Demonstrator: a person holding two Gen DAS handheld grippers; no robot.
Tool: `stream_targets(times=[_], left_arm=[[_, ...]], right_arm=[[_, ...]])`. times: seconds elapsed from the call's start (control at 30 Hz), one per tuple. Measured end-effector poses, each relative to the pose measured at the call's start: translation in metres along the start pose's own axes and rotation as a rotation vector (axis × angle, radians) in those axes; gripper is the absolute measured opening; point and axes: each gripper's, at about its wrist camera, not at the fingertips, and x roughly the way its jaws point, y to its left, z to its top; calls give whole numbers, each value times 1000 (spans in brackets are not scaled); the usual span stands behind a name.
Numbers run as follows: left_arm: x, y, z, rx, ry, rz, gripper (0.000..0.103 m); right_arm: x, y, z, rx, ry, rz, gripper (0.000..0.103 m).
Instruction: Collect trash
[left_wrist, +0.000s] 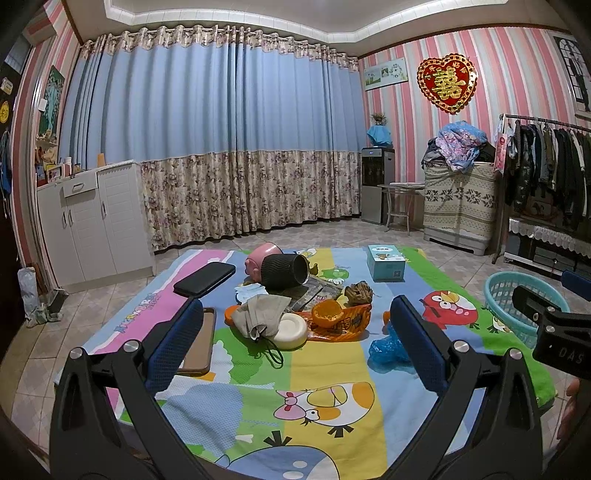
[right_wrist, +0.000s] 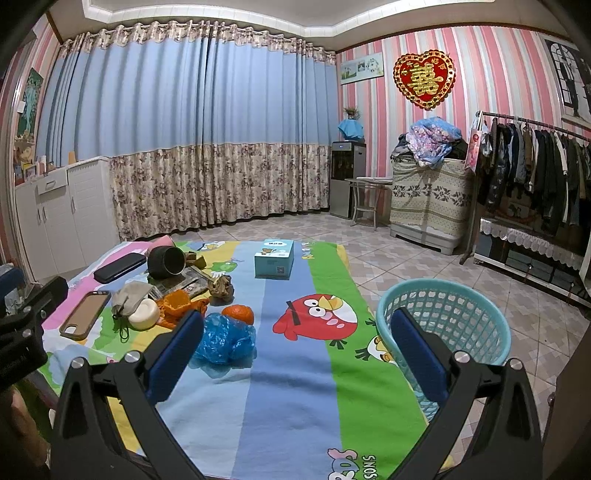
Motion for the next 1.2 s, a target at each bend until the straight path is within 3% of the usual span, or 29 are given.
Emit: stream_targets(times=[1.2], left_arm=[[0,1,1,1,0,0,98]], right_arm=[[-2,-2,0,-5,-4,-6,99]])
